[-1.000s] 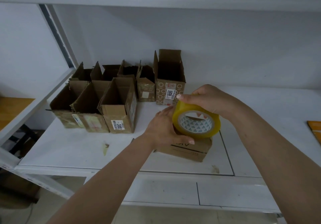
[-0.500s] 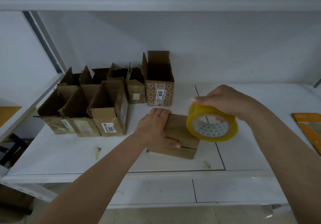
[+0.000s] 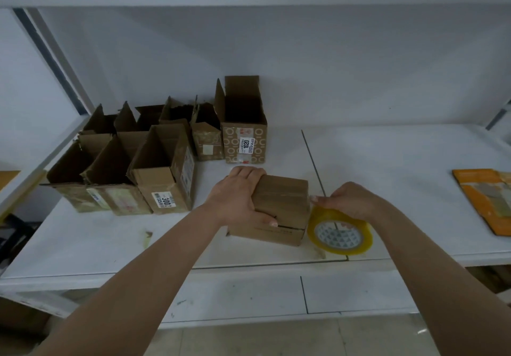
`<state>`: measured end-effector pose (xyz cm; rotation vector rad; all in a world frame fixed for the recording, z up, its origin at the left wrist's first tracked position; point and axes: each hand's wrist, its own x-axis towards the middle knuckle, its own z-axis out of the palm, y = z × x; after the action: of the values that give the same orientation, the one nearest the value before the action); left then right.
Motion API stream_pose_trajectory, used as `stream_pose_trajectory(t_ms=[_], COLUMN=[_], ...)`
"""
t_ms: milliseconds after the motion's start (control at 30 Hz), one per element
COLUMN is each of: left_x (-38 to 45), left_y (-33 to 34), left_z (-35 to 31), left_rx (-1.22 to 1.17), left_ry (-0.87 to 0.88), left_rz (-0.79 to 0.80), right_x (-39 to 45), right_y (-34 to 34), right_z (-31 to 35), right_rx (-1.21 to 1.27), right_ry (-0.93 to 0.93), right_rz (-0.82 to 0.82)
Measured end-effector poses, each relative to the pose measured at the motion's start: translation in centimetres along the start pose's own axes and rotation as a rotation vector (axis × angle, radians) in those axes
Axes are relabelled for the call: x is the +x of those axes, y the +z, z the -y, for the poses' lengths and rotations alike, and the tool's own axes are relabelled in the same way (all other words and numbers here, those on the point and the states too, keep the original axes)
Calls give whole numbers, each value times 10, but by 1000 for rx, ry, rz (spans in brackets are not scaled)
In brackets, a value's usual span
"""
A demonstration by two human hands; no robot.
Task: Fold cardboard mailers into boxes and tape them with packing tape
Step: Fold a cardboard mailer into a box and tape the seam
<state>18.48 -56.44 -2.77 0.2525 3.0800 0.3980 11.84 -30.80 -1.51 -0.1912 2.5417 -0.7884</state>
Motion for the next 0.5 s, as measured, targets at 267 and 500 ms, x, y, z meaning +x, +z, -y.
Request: stream_pose_trajectory(t_ms=[267, 500], left_x=[-6, -6], left_y=[6, 12], left_z=[-47, -51], left_rx=[360, 325], left_ry=[110, 163], left_rz=[31, 68], right_x=[0, -1], right_y=[10, 15], right_z=[-4, -10], right_rx=[-50, 35], right_ry=[-29, -127], right_rz=[-37, -21])
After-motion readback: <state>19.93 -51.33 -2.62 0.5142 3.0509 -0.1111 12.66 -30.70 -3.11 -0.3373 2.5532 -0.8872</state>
